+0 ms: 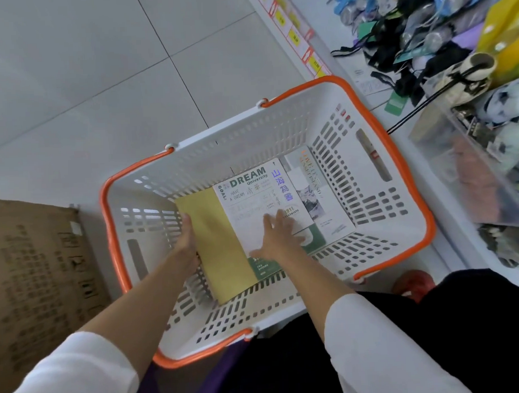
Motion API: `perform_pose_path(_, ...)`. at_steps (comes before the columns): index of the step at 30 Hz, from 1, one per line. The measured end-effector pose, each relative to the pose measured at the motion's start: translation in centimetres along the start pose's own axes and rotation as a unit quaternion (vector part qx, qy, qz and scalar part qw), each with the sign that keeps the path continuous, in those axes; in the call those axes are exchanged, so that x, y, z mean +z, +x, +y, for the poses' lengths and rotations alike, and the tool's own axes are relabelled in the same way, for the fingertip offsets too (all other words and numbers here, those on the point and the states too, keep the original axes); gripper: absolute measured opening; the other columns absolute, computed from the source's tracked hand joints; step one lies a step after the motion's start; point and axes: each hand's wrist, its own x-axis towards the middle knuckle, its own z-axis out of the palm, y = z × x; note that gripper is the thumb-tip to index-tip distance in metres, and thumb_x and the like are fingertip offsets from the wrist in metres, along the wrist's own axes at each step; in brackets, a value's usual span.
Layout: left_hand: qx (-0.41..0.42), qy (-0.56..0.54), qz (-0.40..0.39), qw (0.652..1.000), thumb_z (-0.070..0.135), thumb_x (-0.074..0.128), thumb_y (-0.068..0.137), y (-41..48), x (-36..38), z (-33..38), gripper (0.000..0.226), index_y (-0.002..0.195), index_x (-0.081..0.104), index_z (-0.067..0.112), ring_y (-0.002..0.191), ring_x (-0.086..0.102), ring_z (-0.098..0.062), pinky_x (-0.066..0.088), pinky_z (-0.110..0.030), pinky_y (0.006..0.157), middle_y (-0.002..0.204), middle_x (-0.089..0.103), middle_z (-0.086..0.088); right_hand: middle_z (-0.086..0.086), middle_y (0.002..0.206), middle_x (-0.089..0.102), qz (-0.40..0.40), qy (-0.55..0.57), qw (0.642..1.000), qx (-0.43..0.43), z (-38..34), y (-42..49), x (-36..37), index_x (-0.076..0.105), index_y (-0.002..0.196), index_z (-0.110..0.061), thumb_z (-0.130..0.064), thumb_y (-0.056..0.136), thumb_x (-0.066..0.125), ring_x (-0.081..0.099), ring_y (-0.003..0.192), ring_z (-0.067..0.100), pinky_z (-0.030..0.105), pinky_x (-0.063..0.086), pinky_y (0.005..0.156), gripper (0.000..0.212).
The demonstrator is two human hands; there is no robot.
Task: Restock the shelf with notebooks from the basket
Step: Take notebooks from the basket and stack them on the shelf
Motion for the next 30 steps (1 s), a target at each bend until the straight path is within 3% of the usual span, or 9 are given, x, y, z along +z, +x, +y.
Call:
perform_pose_path(5,-0.022,0.074,0.028,0.997,0.062,0.056,0.085,0.3,0.5,-0.4,0.07,0.132,0.053,0.009,0.117,0.059,-0.033,0.047,-0.052,0.099,0.134,0.057,-0.015,0.013,0.155,-0.032,-0.064,-0.036,0.996,-0.054,-0.5,-0.7,2.1,-0.021,0.151,-0.027,-0.053,0.072,0.077,-0.019,0.144,0.041,0.067,0.006,0.113,0.128)
perform_pose_path(7,-0.019,0.089,0.068,0.993,0.046,0.075,0.077,0.9,0.9,-0.7,0.055,0.114,0.063,0.006,0.099,0.067,-0.033,0.055,-0.049,0.085,0.119,0.066,-0.015,0.009,0.158,-0.026,-0.087,-0.028,0.991,-0.094,-0.8,-0.5,2.2,-0.011,0.153,-0.031,-0.05,0.072,0.078,-0.017,0.145,0.04,0.064,0.003,0.115,0.121)
perform_pose_path(9,-0.019,0.096,0.109,0.989,0.037,0.082,0.073,1.7,1.2,-1.0,0.054,0.112,0.064,0.004,0.097,0.067,-0.034,0.055,-0.052,0.086,0.113,0.068,-0.015,0.001,0.162,-0.007,-0.062,0.033,0.988,-0.136,-0.7,0.0,1.4,0.005,0.154,-0.031,-0.05,0.076,0.073,-0.004,0.148,0.034,0.059,0.007,0.117,0.106)
perform_pose_path(12,-0.013,0.133,0.178,0.975,0.04,0.084,0.069,2.4,1.3,-1.4,0.055,0.105,0.061,0.004,0.091,0.065,-0.032,0.056,-0.046,0.083,0.104,0.068,-0.011,0.006,0.163,0.001,0.084,0.147,0.984,-0.063,0.8,1.0,-0.2,0.001,0.155,-0.025,-0.042,0.081,0.068,0.004,0.149,0.026,0.055,0.006,0.118,0.101)
perform_pose_path(14,-0.005,0.155,0.195,0.969,0.045,0.083,0.068,2.3,1.2,-1.4,0.06,0.105,0.056,0.007,0.09,0.062,-0.032,0.054,-0.044,0.083,0.099,0.063,-0.009,0.008,0.162,-0.001,0.087,0.182,0.979,0.014,2.9,1.6,-1.0,-0.012,0.154,-0.021,-0.033,0.082,0.069,0.004,0.149,0.028,0.055,0.005,0.117,0.108)
perform_pose_path(18,-0.013,0.117,0.145,0.982,0.033,0.08,0.076,2.1,0.8,-1.3,0.048,0.108,0.059,0.004,0.097,0.066,-0.036,0.053,-0.055,0.089,0.11,0.067,-0.015,0.004,0.16,0.021,-0.078,0.307,0.947,-0.054,4.1,0.7,-1.3,-0.001,0.154,-0.033,-0.01,0.083,0.068,0.026,0.144,0.03,0.052,0.029,0.114,0.102)
perform_pose_path(21,-0.011,0.109,0.117,0.987,0.029,0.073,0.084,1.2,0.3,-1.0,0.045,0.117,0.06,0.001,0.098,0.067,-0.037,0.053,-0.055,0.089,0.114,0.067,-0.019,0.0,0.162,0.009,-0.131,0.284,0.947,-0.068,2.1,-0.3,-0.4,0.001,0.154,-0.035,-0.01,0.086,0.066,0.02,0.146,0.03,0.049,0.03,0.113,0.097)
perform_pose_path(26,0.001,0.082,0.024,0.996,0.026,0.072,0.085,-1.1,1.0,0.7,0.047,0.123,0.058,0.003,0.104,0.065,-0.037,0.05,-0.058,0.093,0.119,0.065,-0.018,0.001,0.16,0.016,-0.041,0.324,0.944,-0.049,1.4,-2.1,-0.9,0.008,0.154,-0.028,-0.021,0.083,0.068,0.026,0.143,0.027,0.042,0.031,0.111,0.093)
perform_pose_path(30,0.041,0.058,-0.036,0.997,0.02,0.069,0.088,-3.2,2.2,2.5,0.034,0.118,0.061,0.007,0.101,0.065,-0.033,0.053,-0.048,0.087,0.12,0.066,-0.015,0.001,0.158,0.022,0.053,0.425,0.904,-0.004,2.3,-4.4,-3.3,0.008,0.154,-0.025,-0.026,0.084,0.065,0.03,0.14,0.024,0.035,0.033,0.103,0.09)
